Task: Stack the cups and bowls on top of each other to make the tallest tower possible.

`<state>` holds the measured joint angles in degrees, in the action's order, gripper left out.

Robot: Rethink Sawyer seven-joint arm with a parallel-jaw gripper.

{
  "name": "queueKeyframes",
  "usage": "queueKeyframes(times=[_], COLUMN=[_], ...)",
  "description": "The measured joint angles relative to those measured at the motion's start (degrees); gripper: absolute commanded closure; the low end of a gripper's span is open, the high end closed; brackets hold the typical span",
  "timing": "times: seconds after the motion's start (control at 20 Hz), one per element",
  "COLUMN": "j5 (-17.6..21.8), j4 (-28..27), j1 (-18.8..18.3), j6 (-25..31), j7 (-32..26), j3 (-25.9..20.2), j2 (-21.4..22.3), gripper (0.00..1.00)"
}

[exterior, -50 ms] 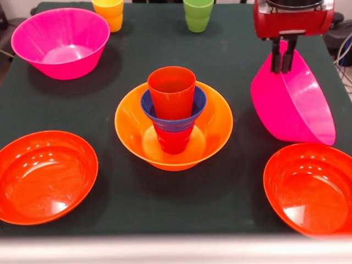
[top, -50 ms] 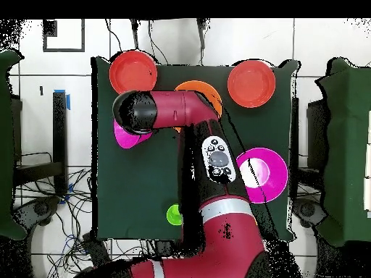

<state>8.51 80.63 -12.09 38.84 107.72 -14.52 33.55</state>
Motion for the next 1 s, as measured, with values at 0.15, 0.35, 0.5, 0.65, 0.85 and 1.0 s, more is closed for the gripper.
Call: queueKeyframes(times=[0.15, 0.35, 0.5, 0.65, 0.85, 1.0], j5=[0.0, 0.0, 0.0, 0.0, 0.0, 0.0], j4=[1.6, 3.4, 5.2, 6.8, 9.3, 10.7], j1=[0.0, 0.1, 0.3, 0.3, 0.4, 0.7], j6=[-0.9, -2.6, -3.7, -4.3, -4.4, -4.4], j7=[0.0, 0.0, 0.0, 0.0, 0.0, 0.0], j3=[0.7, 1.8, 3.0, 3.6, 4.2, 4.5], j2=[0.7, 1.0, 1.0, 1.0, 1.0, 1.0], gripper=[1.0, 1.0, 1.0, 1.0, 1.0, 1.0])
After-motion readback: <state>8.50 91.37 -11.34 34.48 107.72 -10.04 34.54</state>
